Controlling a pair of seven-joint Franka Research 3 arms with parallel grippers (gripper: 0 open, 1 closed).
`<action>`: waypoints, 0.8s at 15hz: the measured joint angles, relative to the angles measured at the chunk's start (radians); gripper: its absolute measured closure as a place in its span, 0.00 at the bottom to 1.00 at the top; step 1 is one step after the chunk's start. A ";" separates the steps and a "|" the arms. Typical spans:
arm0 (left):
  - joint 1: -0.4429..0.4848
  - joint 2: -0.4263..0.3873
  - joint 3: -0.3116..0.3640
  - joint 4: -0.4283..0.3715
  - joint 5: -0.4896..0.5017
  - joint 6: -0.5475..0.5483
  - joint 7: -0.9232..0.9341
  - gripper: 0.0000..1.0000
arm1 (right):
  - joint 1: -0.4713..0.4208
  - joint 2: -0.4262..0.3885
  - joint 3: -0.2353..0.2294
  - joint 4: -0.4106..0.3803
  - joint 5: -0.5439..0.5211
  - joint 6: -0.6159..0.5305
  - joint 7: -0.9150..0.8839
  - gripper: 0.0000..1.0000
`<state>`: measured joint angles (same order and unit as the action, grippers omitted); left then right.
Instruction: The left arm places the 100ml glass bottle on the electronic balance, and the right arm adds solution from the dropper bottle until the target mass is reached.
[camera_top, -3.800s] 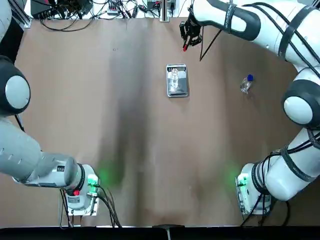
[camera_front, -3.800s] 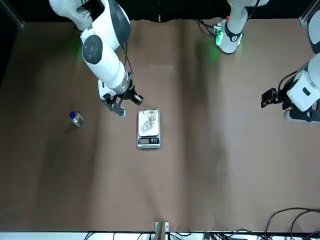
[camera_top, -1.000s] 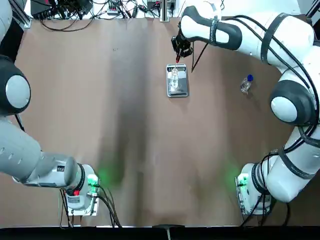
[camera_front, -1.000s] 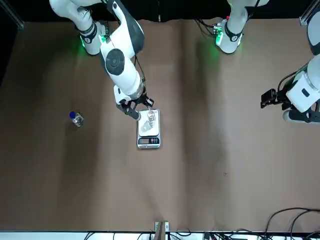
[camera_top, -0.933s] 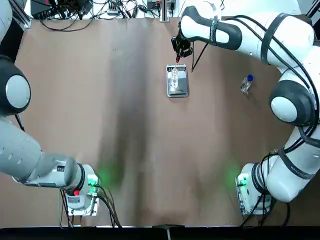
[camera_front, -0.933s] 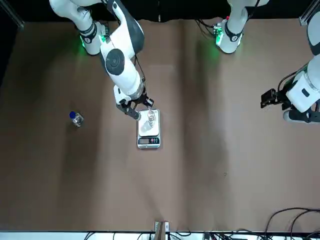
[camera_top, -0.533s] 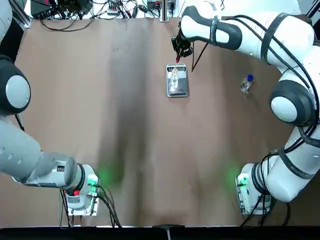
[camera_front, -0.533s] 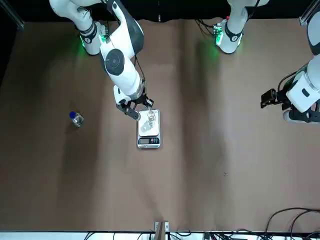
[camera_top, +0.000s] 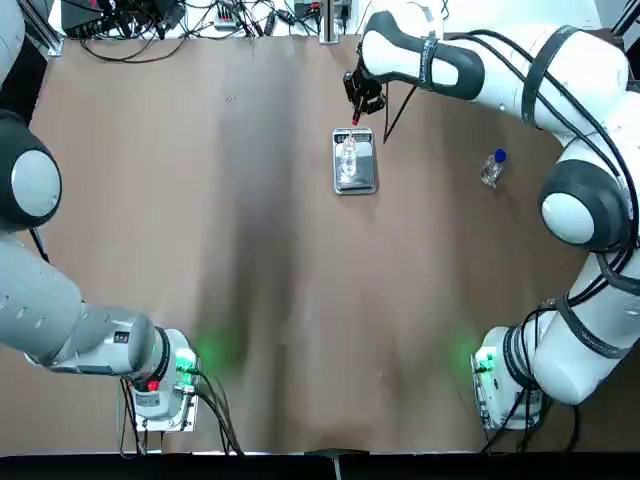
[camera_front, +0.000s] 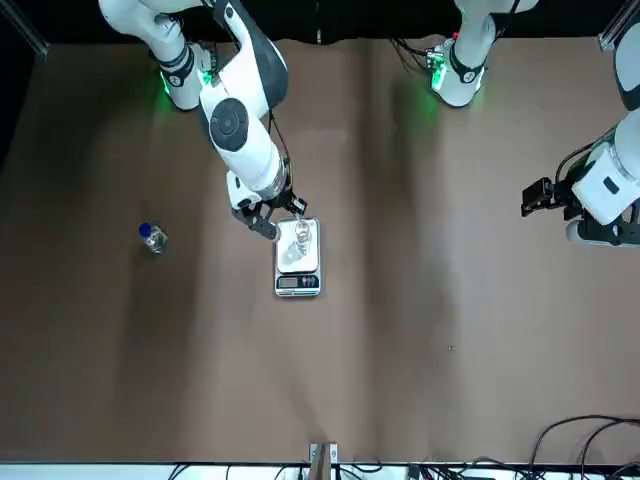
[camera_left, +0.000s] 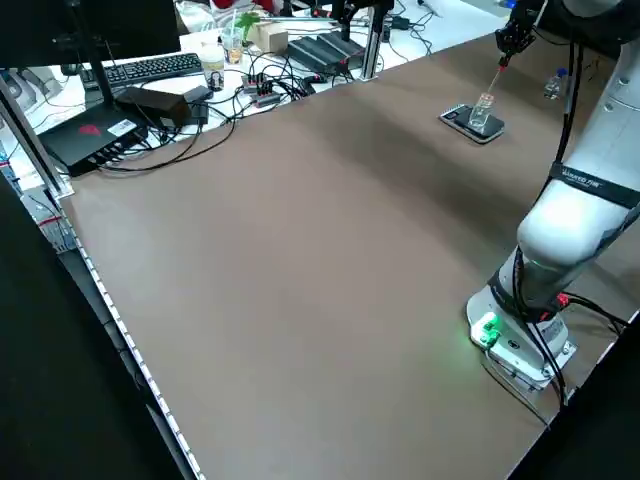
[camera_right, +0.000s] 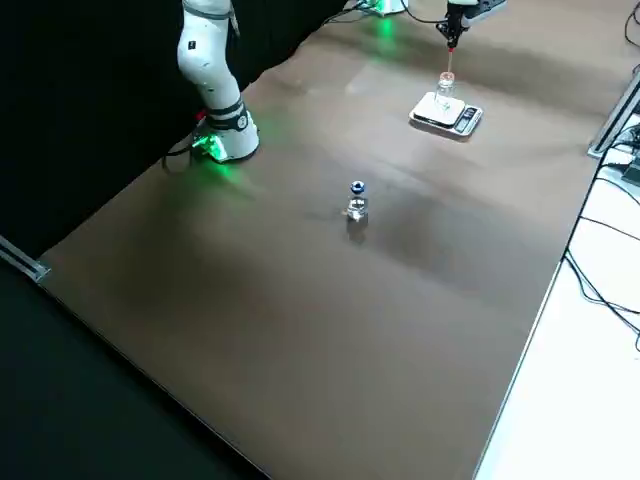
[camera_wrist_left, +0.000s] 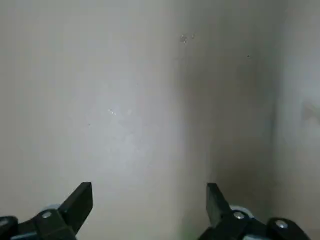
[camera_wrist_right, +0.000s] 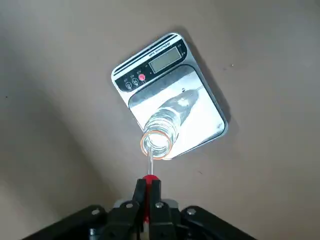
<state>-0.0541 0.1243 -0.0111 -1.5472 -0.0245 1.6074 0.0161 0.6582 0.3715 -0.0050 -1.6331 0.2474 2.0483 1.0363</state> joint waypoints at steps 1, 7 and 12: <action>0.000 0.000 0.000 0.000 0.000 0.000 0.000 0.00 | 0.000 0.000 0.000 0.000 0.000 0.000 0.000 0.95; 0.000 0.000 0.000 0.000 0.000 0.000 0.000 0.00 | 0.000 0.000 -0.005 0.000 0.000 0.000 0.000 0.95; 0.000 0.000 0.000 0.000 0.000 0.000 0.000 0.00 | 0.000 0.000 -0.010 0.005 0.000 0.000 0.000 0.95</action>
<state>-0.0541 0.1244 -0.0112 -1.5472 -0.0245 1.6074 0.0161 0.6580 0.3715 -0.0154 -1.6283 0.2474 2.0482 1.0365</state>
